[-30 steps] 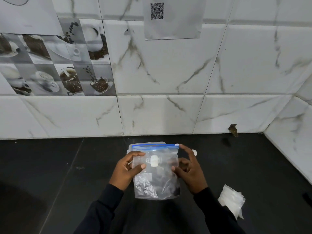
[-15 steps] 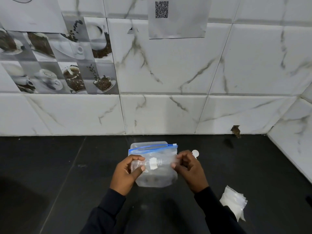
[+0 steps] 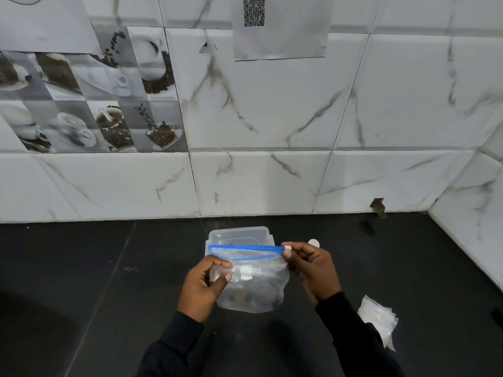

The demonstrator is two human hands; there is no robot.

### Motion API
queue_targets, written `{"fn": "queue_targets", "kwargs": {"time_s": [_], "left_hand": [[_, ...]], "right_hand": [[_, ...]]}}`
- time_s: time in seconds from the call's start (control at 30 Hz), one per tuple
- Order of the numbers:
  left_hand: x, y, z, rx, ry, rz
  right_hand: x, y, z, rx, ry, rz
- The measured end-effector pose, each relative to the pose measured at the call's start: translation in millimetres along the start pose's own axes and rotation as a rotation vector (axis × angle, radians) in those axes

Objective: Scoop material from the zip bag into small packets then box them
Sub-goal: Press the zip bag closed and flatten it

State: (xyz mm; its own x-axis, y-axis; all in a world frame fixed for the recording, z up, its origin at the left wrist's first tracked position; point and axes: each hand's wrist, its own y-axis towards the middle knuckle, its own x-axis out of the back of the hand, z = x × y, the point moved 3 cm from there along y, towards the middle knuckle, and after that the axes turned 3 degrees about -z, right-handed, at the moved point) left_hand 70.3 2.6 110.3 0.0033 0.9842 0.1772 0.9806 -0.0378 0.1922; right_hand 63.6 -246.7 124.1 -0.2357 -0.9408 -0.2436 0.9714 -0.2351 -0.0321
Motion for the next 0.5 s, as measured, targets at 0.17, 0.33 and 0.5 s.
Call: {"fn": "queue_targets", "kwargs": {"time_s": [0.17, 0.33, 0.5], "left_hand": [[3, -9, -32, -0.26, 0.357, -0.346], [-25, 8, -68, -0.403, 0.525, -0.04], [-56, 17, -66, -0.252, 0.421, 0.253]], "right_hand": [[-2, -2, 5, 0.044, -0.052, 0.018], [-9, -6, 6, 0.083, -0.17, 0.068], [-14, -15, 9, 0.129, -0.253, 0.142]]}}
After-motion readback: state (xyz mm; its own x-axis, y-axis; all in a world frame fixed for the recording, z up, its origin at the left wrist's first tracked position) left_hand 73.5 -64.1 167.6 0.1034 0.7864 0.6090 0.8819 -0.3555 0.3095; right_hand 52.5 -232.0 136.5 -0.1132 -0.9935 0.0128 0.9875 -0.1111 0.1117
